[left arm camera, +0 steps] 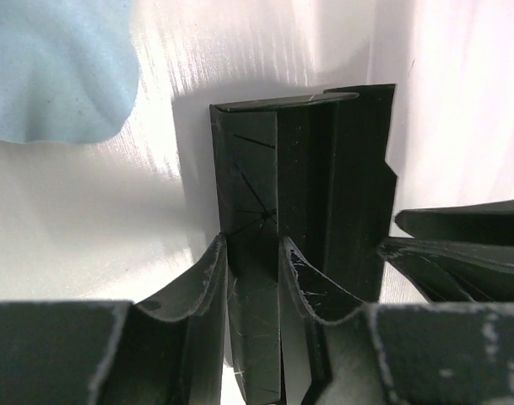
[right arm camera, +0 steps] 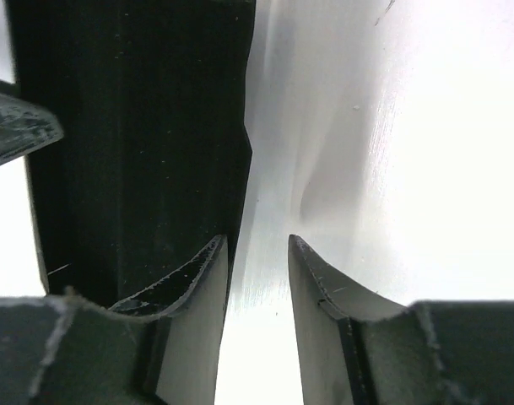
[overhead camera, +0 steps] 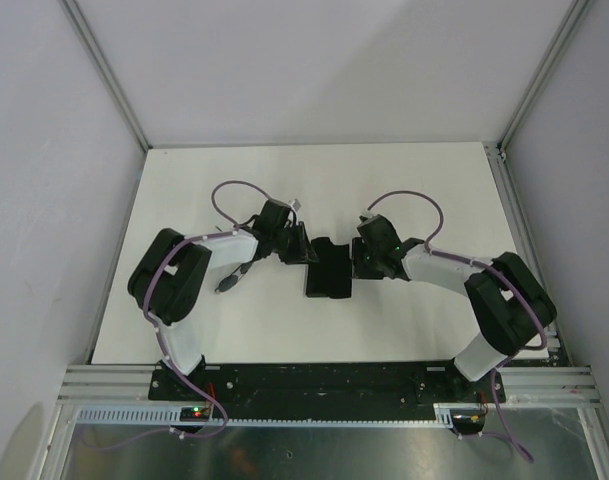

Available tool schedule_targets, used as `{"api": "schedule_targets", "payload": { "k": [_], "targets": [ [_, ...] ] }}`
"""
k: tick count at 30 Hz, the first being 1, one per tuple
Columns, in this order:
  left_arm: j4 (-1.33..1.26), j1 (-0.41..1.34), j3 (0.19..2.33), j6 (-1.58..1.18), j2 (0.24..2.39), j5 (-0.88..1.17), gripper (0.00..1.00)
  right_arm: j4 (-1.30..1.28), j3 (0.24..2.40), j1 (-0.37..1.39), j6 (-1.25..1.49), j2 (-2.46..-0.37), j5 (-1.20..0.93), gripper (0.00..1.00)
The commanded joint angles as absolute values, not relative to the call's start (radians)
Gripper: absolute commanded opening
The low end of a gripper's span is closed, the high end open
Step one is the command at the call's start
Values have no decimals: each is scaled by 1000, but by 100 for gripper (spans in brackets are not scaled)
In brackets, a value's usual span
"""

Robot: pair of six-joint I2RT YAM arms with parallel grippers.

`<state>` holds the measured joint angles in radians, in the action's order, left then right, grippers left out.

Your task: Organize the sunglasses

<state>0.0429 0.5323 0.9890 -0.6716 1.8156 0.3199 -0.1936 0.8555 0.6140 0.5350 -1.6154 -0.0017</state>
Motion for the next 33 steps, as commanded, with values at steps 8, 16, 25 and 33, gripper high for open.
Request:
{"api": "schedule_targets", "payload": {
  "k": [8,16,25,33],
  "targets": [
    [115,551,1055,-626,1836,312,19,-328,980,613,424,-1428,-66,29],
    [154,561,1089,-624,1843,289,21,-274,1007,642,424,-1429,-133,1],
    [176,570,1103,-616,1865,260,23,-206,896,628,479,-1554,-76,0],
    [189,570,1115,-609,1878,248,22,-126,821,576,491,-1681,-74,0]
  ]
}}
